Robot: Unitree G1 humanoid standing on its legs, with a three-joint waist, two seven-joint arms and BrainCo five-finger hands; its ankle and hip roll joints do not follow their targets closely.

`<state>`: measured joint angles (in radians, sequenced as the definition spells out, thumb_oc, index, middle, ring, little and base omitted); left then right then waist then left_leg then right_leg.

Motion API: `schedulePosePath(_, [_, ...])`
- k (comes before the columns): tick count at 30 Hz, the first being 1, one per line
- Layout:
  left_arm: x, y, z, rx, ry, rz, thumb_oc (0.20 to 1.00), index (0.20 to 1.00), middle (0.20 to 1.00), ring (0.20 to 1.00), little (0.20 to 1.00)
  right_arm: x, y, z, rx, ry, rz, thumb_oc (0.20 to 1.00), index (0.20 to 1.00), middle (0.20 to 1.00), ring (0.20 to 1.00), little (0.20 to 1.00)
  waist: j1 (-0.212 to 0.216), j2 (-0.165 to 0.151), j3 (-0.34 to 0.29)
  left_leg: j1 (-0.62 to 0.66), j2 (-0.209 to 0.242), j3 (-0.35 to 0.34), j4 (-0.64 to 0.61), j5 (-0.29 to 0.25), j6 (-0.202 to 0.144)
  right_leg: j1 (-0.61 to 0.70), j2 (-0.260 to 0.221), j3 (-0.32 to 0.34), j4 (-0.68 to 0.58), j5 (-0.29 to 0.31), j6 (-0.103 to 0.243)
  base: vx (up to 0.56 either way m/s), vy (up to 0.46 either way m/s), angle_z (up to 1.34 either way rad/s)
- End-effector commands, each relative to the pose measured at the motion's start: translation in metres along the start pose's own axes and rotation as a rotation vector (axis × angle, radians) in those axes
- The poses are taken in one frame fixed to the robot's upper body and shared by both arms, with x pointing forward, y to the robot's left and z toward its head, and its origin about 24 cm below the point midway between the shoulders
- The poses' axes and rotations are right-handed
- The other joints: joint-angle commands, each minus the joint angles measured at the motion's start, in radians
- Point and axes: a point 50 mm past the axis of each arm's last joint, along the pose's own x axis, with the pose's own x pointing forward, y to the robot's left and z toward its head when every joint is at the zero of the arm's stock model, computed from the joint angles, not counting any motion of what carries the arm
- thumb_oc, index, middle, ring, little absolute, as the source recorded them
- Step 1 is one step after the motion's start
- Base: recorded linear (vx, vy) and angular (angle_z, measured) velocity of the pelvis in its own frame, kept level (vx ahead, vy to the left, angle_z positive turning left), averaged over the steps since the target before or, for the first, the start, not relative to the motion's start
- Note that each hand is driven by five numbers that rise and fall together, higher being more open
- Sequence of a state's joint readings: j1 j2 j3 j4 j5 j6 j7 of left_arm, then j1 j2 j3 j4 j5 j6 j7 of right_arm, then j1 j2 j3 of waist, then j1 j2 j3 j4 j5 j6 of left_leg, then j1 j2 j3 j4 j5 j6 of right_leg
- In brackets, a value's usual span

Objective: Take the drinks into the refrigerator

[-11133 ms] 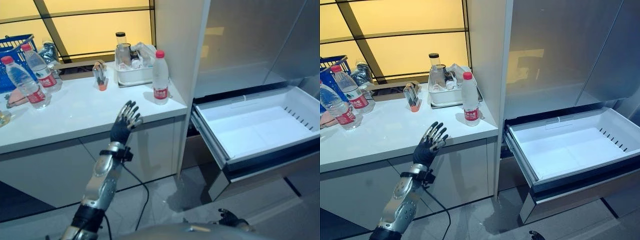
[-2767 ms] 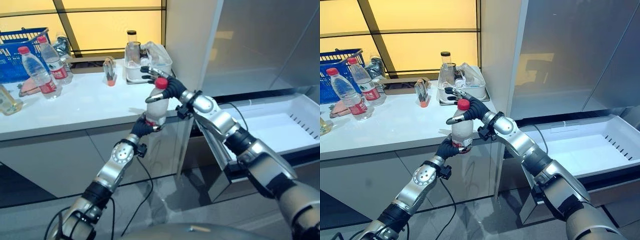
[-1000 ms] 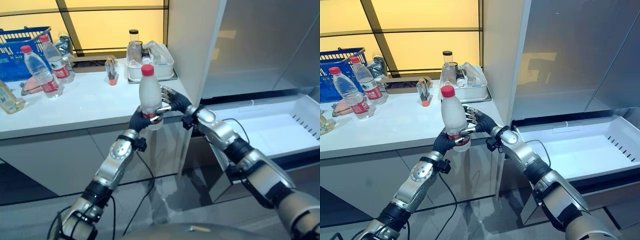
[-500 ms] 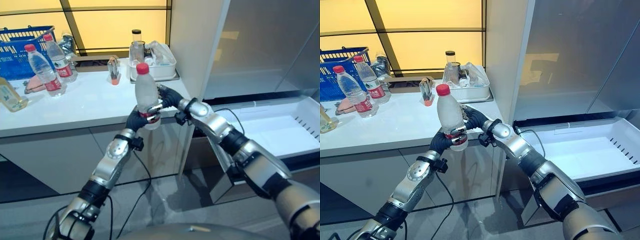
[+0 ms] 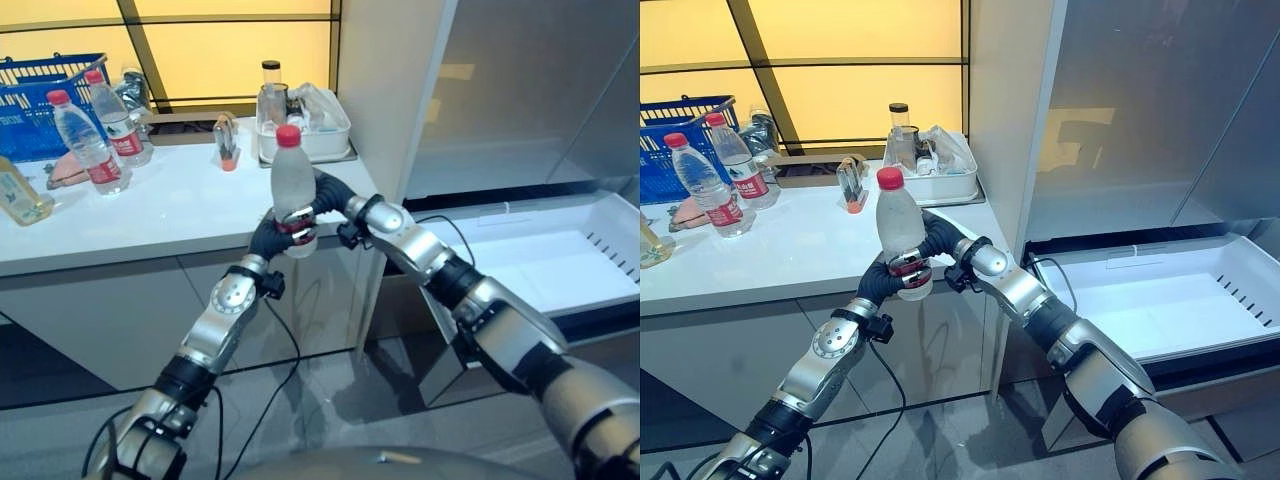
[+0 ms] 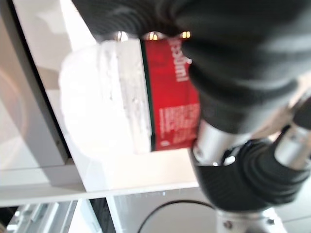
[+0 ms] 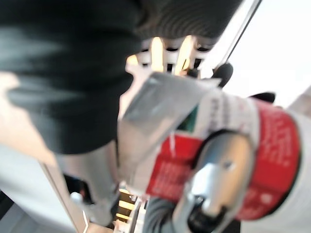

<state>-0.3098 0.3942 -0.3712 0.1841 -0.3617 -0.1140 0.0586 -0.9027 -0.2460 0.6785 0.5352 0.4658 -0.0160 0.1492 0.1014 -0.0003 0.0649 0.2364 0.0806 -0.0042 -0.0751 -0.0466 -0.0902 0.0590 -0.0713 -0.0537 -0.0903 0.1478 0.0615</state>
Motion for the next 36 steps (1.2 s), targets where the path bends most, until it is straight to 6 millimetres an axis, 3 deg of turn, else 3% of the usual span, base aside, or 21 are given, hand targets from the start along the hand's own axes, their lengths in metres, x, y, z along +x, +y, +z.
schedulePosePath(1, [0.036,-0.078,0.067,0.144,-0.310,-0.323,0.200,0.200,0.200,0.200,0.200,0.041,0.023,0.074,0.089,-0.231,0.009,1.000,1.000,1.000,1.000,1.000,0.022,-0.010,-0.048,-0.067,-0.061,-0.007,0.015,-0.031,0.095,0.027,-0.015,0.022,0.150,-0.166,0.039,0.00,0.000,0.00])
schedulePosePath(7, [0.038,-0.078,0.064,0.166,-0.297,-0.290,0.200,0.200,0.200,0.200,0.200,0.050,0.024,0.065,0.066,-0.161,-0.056,1.000,1.000,1.000,1.000,1.000,0.028,-0.012,-0.048,-0.070,-0.066,-0.001,0.021,-0.037,0.100,0.023,-0.017,0.033,0.150,-0.163,0.041,0.00,0.003,-0.02])
schedulePosePath(8, [0.040,-0.078,0.065,0.172,-0.298,-0.277,0.200,0.200,0.200,0.200,0.200,0.052,0.023,0.064,0.022,-0.137,-0.087,0.809,0.809,0.809,0.809,0.809,0.028,-0.012,-0.047,-0.072,-0.067,0.001,0.023,-0.037,0.101,0.021,-0.017,0.036,0.150,-0.161,0.042,0.00,0.007,-0.04])
schedulePosePath(9, [0.040,-0.078,0.065,0.173,-0.298,-0.277,0.200,0.200,0.200,0.200,0.200,0.053,0.023,0.064,0.021,-0.138,-0.087,0.551,0.551,0.551,0.551,0.551,0.028,-0.012,-0.047,-0.072,-0.067,0.002,0.023,-0.037,0.101,0.021,-0.017,0.036,0.150,-0.161,0.042,0.00,0.013,-0.04])
schedulePosePath(10, [0.041,-0.077,0.065,0.164,-0.295,-0.259,0.200,0.200,0.200,0.200,0.200,0.054,0.022,0.067,-0.034,-0.133,-0.104,0.200,0.200,0.200,0.200,0.200,0.028,-0.012,-0.045,-0.073,-0.068,0.003,0.024,-0.037,0.102,0.019,-0.017,0.041,0.148,-0.159,0.042,0.00,0.005,-0.05])
schedulePosePath(24, [0.041,-0.073,0.055,0.149,-0.262,-0.186,0.200,0.200,0.200,0.200,0.200,0.043,0.008,0.068,-0.016,-0.186,-0.186,0.200,0.200,0.200,0.200,0.200,0.023,-0.018,-0.039,-0.075,-0.069,0.005,0.019,-0.036,0.102,0.019,-0.019,0.047,0.132,-0.151,0.044,0.00,0.002,-0.01])
schedulePosePath(25, [0.041,-0.073,0.055,0.149,-0.262,-0.186,0.228,0.228,0.228,0.228,0.228,0.043,0.008,0.067,-0.016,-0.185,-0.186,0.200,0.200,0.200,0.200,0.200,0.023,-0.018,-0.040,-0.075,-0.069,0.005,0.019,-0.036,0.102,0.020,-0.019,0.047,0.132,-0.150,0.044,0.00,0.000,0.00])
schedulePosePath(26, [0.041,-0.072,0.053,0.140,-0.254,-0.181,0.944,0.944,0.944,0.944,0.944,0.041,0.005,0.067,-0.010,-0.188,-0.196,0.200,0.200,0.200,0.200,0.200,0.023,-0.018,-0.039,-0.074,-0.068,0.006,0.017,-0.036,0.102,0.020,-0.018,0.047,0.131,-0.151,0.043,0.00,0.000,0.00])
schedulePosePath(27, [0.040,-0.071,0.052,0.134,-0.246,-0.175,0.944,0.944,0.944,0.944,0.944,0.039,0.001,0.068,-0.005,-0.197,-0.208,0.200,0.200,0.200,0.200,0.200,0.023,-0.018,-0.038,-0.074,-0.068,0.007,0.018,-0.036,0.102,0.019,-0.018,0.046,0.131,-0.151,0.044,0.00,0.000,0.00])
schedulePosePath(28, [0.040,-0.071,0.052,0.134,-0.246,-0.176,1.000,1.000,1.000,1.000,1.000,0.039,0.001,0.068,-0.005,-0.197,-0.208,0.200,0.200,0.200,0.200,0.200,0.023,-0.018,-0.038,-0.074,-0.068,0.007,0.018,-0.036,0.102,0.019,-0.018,0.047,0.131,-0.151,0.044,0.00,0.000,0.00])
schedulePosePath(33, [0.032,-0.054,0.036,0.052,-0.186,-0.093,1.000,1.000,1.000,1.000,1.000,0.014,-0.026,0.070,0.019,-0.271,-0.286,0.200,0.200,0.200,0.200,0.200,0.018,-0.018,-0.031,-0.074,-0.068,0.011,0.017,-0.037,0.101,0.018,-0.017,0.050,0.129,-0.149,0.043,0.00,0.000,0.00])
schedulePosePath(36, [0.019,-0.039,0.021,0.018,-0.139,-0.033,1.000,1.000,1.000,1.000,1.000,-0.013,-0.050,0.072,0.019,-0.335,-0.354,0.200,0.200,0.200,0.200,0.200,0.018,-0.021,-0.028,-0.079,-0.066,0.010,0.018,-0.036,0.100,0.012,-0.017,0.050,0.128,-0.149,0.043,-0.02,-0.006,0.00])
